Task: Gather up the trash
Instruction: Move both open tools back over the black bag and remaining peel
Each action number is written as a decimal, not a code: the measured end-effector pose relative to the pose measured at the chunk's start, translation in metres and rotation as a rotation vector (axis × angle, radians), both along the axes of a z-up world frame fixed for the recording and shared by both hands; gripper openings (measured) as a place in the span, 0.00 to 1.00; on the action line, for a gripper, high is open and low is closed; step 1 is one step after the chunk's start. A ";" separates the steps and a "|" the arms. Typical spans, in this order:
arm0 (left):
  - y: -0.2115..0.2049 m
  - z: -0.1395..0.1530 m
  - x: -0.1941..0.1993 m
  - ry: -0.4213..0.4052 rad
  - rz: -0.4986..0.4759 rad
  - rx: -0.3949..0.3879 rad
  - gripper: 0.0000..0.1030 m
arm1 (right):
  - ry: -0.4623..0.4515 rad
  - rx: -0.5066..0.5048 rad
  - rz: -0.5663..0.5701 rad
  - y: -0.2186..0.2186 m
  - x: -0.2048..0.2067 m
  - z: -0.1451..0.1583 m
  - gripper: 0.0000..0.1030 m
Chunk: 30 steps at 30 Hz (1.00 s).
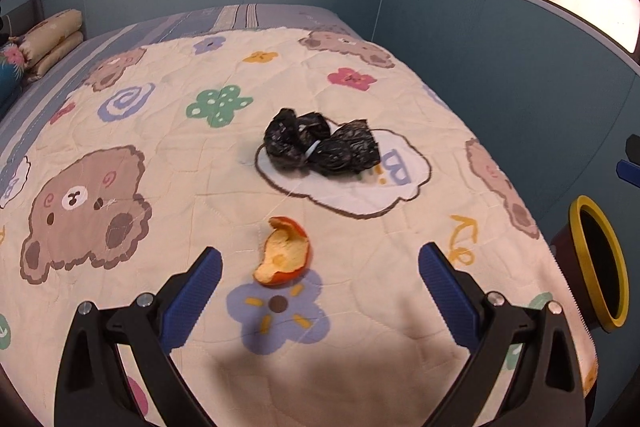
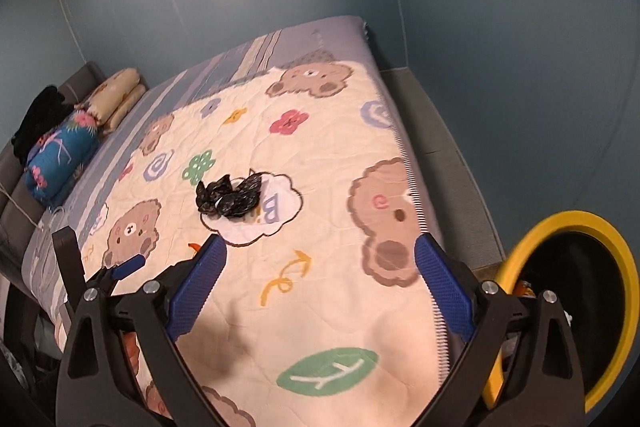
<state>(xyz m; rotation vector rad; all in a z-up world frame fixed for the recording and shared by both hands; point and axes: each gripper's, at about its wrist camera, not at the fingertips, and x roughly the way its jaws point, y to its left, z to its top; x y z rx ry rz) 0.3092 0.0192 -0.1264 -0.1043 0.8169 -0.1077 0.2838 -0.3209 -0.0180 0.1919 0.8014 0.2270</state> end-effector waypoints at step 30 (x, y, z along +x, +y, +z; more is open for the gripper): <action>0.034 -0.070 0.056 0.170 0.031 -0.235 0.92 | 0.128 -0.154 0.448 0.189 0.155 -0.082 0.89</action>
